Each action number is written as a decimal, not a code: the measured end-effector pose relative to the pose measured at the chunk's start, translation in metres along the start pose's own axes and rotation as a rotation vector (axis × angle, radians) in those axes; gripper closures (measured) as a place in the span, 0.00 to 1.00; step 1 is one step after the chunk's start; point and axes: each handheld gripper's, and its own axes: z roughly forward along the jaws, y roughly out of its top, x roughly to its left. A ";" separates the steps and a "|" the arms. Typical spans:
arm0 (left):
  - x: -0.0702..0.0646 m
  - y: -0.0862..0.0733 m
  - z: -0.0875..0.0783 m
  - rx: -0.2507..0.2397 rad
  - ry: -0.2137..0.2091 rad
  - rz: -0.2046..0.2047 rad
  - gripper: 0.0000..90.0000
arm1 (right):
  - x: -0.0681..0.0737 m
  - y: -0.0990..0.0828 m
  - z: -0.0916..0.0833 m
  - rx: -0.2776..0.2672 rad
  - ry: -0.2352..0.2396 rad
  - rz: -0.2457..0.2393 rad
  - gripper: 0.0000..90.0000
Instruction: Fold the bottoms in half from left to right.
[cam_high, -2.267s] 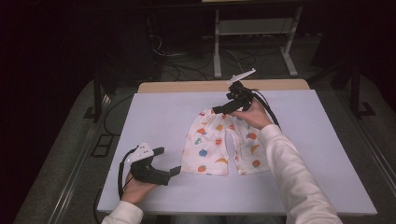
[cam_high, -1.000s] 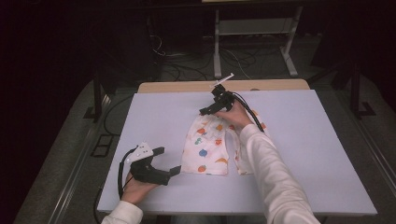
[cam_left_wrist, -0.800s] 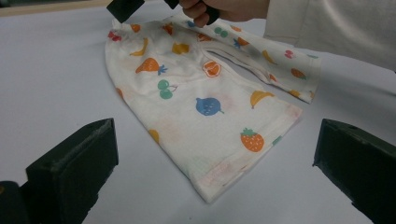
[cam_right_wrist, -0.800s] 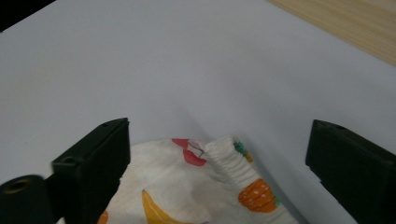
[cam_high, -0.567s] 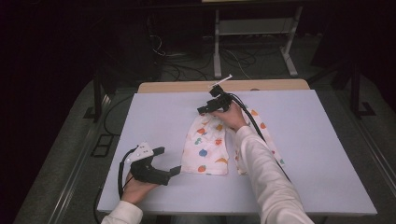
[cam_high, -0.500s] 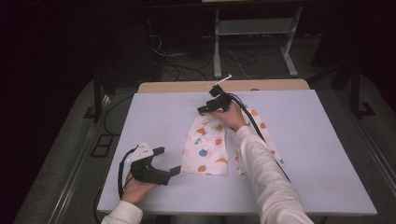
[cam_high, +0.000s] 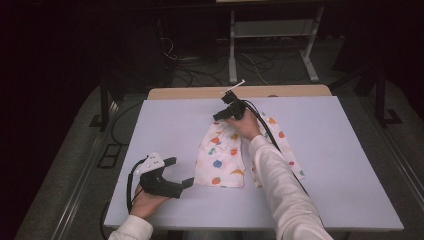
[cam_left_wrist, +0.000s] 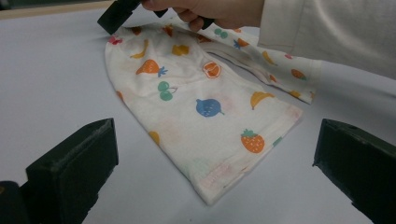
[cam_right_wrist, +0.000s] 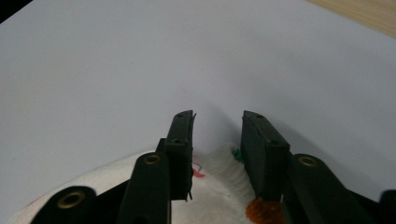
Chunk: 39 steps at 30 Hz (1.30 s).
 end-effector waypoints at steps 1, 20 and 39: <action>0.000 0.000 0.000 -0.002 -0.001 0.000 0.00 | 0.000 0.001 0.000 0.003 -0.011 0.003 0.79; -0.001 0.001 -0.004 -0.017 0.012 -0.030 0.00 | 0.011 0.004 -0.011 0.043 -0.075 0.020 0.99; 0.010 0.017 0.013 0.145 0.025 -0.128 0.00 | 0.024 -0.006 -0.026 -0.045 -0.070 0.015 0.99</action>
